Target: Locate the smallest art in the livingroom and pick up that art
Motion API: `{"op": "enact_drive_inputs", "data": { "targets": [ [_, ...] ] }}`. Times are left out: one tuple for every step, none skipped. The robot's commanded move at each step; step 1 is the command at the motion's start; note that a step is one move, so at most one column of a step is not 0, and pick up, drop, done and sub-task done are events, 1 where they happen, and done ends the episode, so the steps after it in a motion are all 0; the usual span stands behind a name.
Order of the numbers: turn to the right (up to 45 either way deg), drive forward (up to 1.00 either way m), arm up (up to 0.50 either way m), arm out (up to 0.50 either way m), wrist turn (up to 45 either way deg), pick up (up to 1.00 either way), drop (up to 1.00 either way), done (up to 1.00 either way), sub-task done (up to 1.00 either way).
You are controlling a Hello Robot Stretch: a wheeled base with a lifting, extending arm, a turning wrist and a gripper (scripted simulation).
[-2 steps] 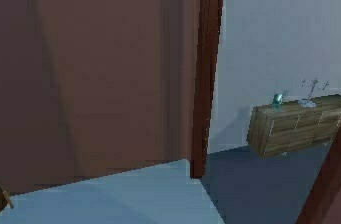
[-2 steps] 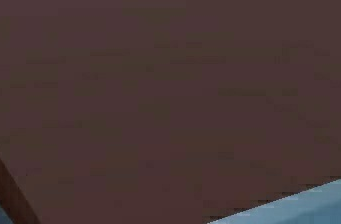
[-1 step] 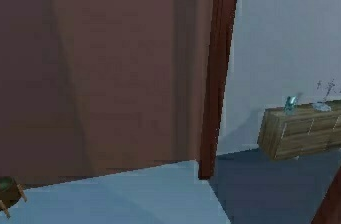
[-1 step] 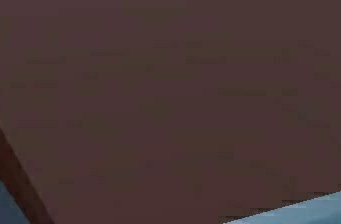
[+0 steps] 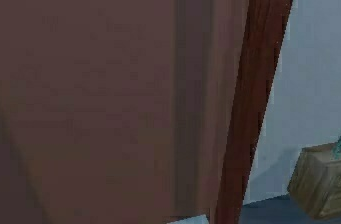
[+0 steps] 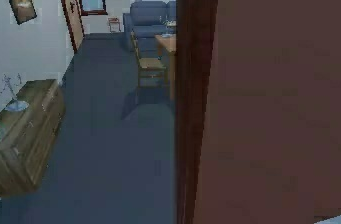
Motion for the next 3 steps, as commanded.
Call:
{"op": "enact_drive_inputs", "data": {
  "targets": [
    [45.0,0.00,0.00,0.00,0.0,0.00,0.00,0.00,0.00],
    [27.0,0.00,0.00,0.00,0.0,0.00,0.00,0.00,0.00],
    [0.0,0.25,0.00,0.00,0.0,0.00,0.00,0.00,0.00]
  ]
}}
